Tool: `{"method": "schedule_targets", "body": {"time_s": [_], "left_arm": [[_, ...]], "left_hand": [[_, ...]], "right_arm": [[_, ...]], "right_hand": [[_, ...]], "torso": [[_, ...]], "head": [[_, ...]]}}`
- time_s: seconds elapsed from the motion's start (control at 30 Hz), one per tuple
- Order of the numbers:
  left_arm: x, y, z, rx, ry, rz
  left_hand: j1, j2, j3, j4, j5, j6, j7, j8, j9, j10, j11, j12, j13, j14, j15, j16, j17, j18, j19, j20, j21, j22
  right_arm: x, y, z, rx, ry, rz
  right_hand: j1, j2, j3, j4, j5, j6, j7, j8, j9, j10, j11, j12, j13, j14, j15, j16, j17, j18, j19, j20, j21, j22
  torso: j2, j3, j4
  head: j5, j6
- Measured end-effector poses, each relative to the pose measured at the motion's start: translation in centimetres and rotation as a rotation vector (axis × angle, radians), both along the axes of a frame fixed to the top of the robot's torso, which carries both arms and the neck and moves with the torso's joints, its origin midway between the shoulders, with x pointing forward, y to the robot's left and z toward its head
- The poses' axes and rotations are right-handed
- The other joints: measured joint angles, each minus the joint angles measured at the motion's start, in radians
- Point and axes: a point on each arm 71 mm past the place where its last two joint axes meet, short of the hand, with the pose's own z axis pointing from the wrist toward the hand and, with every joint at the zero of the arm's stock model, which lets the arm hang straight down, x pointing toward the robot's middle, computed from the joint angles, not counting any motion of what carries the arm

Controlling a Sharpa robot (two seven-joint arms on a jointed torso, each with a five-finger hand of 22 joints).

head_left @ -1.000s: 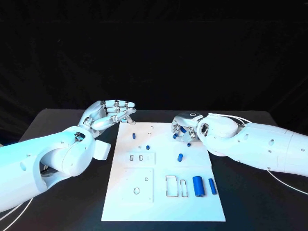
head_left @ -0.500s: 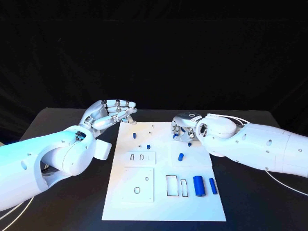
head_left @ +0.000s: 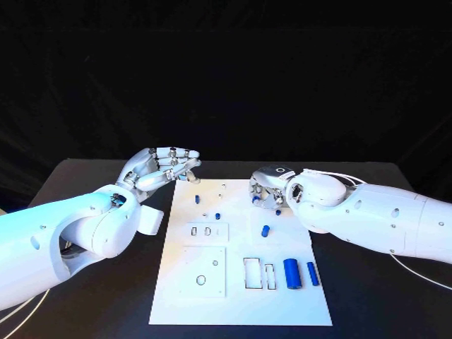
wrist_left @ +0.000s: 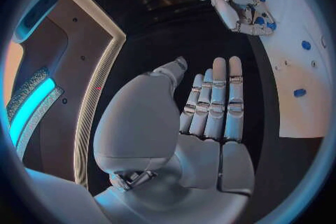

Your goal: Assemble the parts on the task board

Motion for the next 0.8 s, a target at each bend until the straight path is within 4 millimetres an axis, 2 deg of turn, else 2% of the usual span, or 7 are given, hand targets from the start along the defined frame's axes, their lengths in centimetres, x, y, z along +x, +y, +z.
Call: {"method": "schedule_targets", "body": {"time_s": [0.07,0.3,0.53,0.8], "left_arm": [[0.1,0.0,0.0,0.001,0.001,0.002],[0.2,0.2,-0.1,0.003,0.001,0.007],[0.2,0.4,-0.1,0.005,0.001,0.01],[0.2,0.3,0.0,0.003,0.0,0.007]], "left_hand": [[0.0,0.0,0.0,0.0,0.0,0.0,0.0,0.0,0.0,0.0,0.0,0.0,0.0,0.0,0.0,0.0,0.001,0.0,0.0,0.0,0.004,0.001],[0.0,0.0,0.0,0.0,0.0,0.0,0.0,0.0,0.0,0.0,0.0,0.0,0.0,0.0,0.0,0.004,0.001,0.0,0.0,0.0,0.004,0.002],[0.0,0.0,0.0,0.0,0.0,0.0,0.0,-0.004,0.0,-0.004,0.004,0.0,0.0,-0.004,0.004,0.004,0.003,0.0,-0.004,-0.004,0.004,0.004],[0.0,0.0,0.0,0.0,0.0,0.0,0.0,-0.004,0.001,-0.004,0.004,0.0,0.0,-0.004,0.004,0.004,0.003,0.0,-0.004,-0.004,0.004,0.004]], "right_arm": [[0.0,0.5,0.3,0.015,-0.017,0.004],[0.3,2.4,1.2,0.061,-0.083,0.011],[0.9,4.0,1.8,0.093,-0.145,0.008],[1.3,5.4,2.1,0.111,-0.191,0.012]], "right_hand": [[0.0,0.0,0.002,-0.002,0.0,0.004,0.003,0.0,0.002,0.001,0.001,0.0,0.0,0.0,0.0,0.0,-0.001,0.0,0.0,0.0,0.002,0.0],[0.008,-0.006,0.007,-0.012,0.008,0.007,0.0,0.008,0.015,0.001,0.001,-0.003,0.001,0.0,0.0,0.004,-0.004,0.0,0.003,-0.004,0.002,0.0],[0.008,-0.006,0.014,-0.019,0.008,0.003,0.004,0.008,0.019,0.001,0.001,-0.007,0.001,0.0,0.0,0.01,-0.004,0.0,0.003,-0.003,0.007,0.0],[0.008,-0.006,0.016,-0.021,0.008,0.003,0.004,0.008,0.021,0.001,0.001,-0.009,0.002,0.0,0.0,0.01,-0.002,0.0,0.003,-0.003,0.007,0.0]], "torso": [[0.0,0.0,-0.0003],[0.001,-0.0007,0.0016],[0.003,-0.0012,0.0016],[0.007,-0.0041,0.0074]], "head": [[0.0,0.002],[-0.003,0.009],[-0.005,0.011],[-0.007,0.012]]}}
